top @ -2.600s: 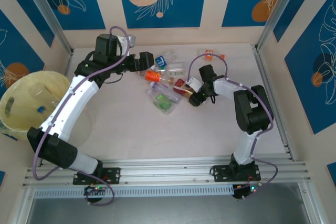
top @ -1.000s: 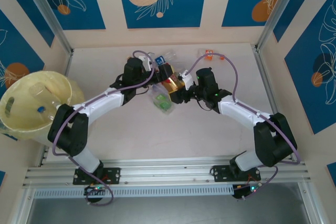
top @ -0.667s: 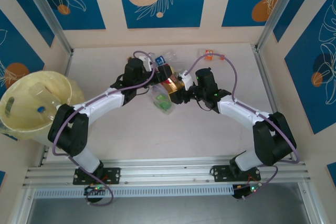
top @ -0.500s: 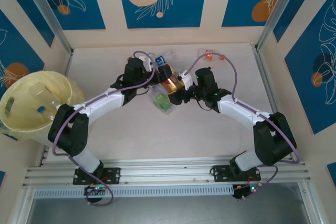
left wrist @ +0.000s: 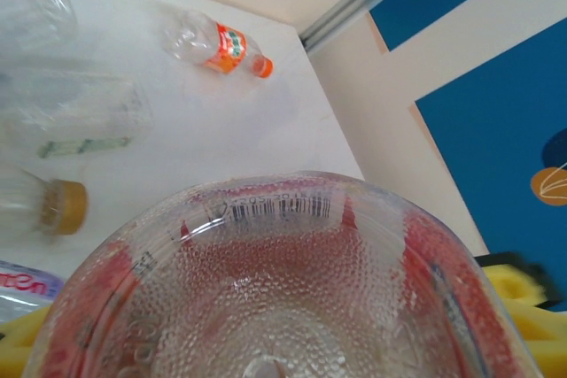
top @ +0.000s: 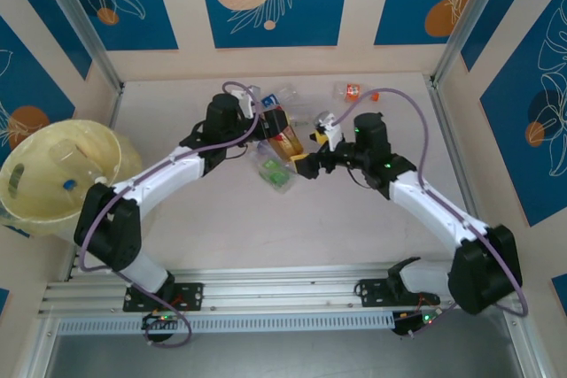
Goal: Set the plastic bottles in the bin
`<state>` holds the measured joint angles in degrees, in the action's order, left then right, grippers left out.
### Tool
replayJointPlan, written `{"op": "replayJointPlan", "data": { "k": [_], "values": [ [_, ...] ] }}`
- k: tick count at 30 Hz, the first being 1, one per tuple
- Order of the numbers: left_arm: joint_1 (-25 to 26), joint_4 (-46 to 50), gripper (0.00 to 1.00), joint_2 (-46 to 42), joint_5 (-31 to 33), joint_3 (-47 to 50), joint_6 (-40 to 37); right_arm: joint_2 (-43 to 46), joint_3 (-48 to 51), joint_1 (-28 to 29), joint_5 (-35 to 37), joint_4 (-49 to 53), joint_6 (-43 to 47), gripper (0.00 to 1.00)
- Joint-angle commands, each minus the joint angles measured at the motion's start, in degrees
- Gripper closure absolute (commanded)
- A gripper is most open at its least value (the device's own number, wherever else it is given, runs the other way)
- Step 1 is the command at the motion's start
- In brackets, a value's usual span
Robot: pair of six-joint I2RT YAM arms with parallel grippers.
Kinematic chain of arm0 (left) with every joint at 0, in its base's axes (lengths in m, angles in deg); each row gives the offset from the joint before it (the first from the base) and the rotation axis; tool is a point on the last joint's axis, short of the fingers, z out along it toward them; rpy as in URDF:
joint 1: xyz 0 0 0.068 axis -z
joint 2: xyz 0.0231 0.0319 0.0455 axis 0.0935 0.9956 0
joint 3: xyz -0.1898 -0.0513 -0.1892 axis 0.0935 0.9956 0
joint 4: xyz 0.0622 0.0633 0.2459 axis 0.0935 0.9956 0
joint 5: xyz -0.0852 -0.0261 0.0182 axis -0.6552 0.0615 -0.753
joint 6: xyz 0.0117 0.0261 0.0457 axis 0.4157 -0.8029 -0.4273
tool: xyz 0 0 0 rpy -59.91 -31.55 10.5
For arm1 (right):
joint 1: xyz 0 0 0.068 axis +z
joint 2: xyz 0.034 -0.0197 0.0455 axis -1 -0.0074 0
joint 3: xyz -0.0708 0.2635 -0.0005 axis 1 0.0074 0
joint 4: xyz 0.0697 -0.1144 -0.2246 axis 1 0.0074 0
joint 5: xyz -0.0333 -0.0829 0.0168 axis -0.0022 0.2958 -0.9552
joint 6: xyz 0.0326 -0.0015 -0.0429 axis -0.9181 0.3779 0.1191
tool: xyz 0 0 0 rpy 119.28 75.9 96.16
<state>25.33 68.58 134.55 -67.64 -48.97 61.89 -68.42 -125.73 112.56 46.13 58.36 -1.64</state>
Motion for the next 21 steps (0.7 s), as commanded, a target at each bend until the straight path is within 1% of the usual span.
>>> {"op": "replayJointPlan", "data": {
  "k": [1, 4, 6, 8, 14, 16, 18, 21],
  "values": [
    [-0.9, 6.5, 0.55, -5.9, 5.1, -2.5, -6.6, 5.4, 3.7, -2.5, 1.5, -7.7, -4.0, 0.01],
    [-1.6, 10.2, 0.55, -10.1, 9.5, -2.6, -9.5, 7.7, 7.0, -5.1, 8.8, -13.8, -8.8, 0.01],
    [-1.9, 13.4, 0.56, -12.9, 12.3, -3.2, -11.9, 7.8, 7.4, -6.2, 15.3, -13.6, -11.1, 0.01],
    [-2.1, 18.1, 0.56, -15.9, 15.5, -4.8, -14.8, 7.2, 7.4, -7.1, 19.6, -11.8, -12.9, 0.01],
    [-2.3, 26.3, 0.56, -23.5, 24.1, -8.3, -22.6, 3.7, 5.7, -8.1, 26.9, -7.3, -17.3, 0.01],
    [-2.2, 31.5, 0.56, -24.6, 28.8, -11.8, -25.8, 2.5, 4.8, -8.4, 28.6, -6.0, -19.3, 0.01],
    [-2.3, 36.1, 0.56, -25.7, 34.2, -15.0, -28.6, 1.6, 4.2, -8.7, 28.6, -5.6, -20.5, 0.01],
    [-2.3, 38.6, 0.56, -28.6, 41.5, -16.5, -32.2, 0.6, 3.6, -8.9, 27.5, -5.3, -20.8, 0.01]
  ]
}}
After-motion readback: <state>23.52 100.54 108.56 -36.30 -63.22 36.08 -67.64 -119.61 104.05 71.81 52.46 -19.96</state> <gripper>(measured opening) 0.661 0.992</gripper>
